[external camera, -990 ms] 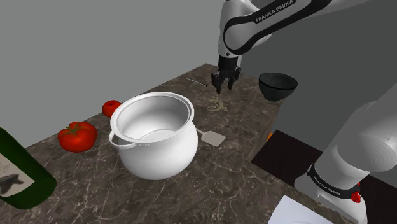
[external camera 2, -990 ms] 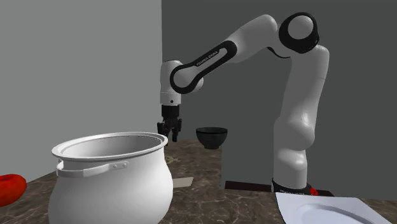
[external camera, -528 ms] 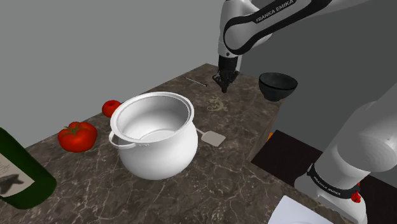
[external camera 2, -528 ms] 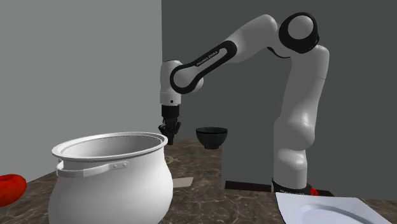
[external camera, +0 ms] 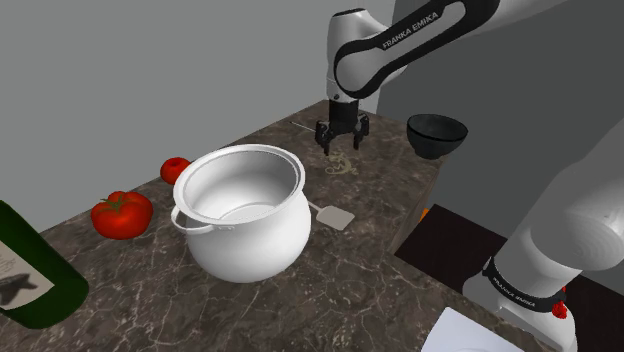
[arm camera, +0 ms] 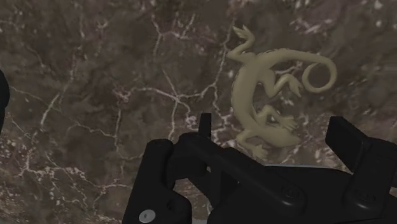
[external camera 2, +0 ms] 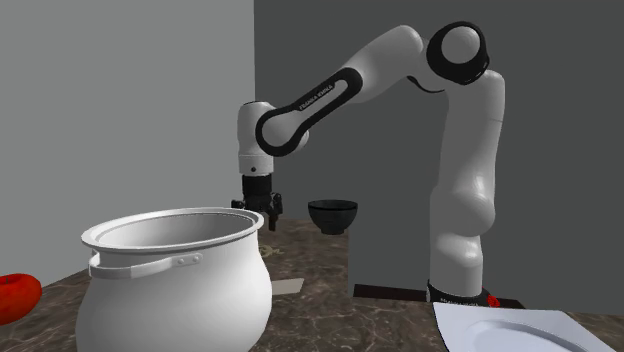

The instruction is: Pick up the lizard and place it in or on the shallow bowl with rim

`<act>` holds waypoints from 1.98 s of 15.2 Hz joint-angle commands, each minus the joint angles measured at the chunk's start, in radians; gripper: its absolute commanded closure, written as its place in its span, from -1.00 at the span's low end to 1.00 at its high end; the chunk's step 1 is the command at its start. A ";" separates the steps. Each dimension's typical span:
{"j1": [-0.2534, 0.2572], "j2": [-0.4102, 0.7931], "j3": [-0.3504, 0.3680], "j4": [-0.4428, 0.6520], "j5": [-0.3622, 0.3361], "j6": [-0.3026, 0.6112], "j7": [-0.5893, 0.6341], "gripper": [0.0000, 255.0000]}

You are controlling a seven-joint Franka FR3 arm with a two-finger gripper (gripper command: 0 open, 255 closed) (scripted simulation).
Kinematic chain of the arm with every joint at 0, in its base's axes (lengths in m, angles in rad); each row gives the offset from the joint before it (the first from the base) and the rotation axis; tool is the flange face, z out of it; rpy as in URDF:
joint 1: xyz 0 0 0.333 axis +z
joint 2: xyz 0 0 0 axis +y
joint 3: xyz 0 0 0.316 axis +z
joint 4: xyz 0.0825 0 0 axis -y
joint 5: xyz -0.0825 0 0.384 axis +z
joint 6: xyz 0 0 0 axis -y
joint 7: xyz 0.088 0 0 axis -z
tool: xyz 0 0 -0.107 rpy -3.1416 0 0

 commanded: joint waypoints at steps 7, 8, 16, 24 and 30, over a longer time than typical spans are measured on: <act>-0.001 0.056 0.008 -0.046 -0.013 0.096 0.058 -1.00; -0.001 0.056 0.008 -0.046 -0.013 0.096 0.058 -1.00; -0.001 0.056 0.008 -0.046 -0.013 0.095 0.058 1.00; -0.001 0.056 0.008 -0.046 -0.013 0.096 0.058 1.00; 0.000 0.010 0.006 -0.008 0.000 0.013 0.046 1.00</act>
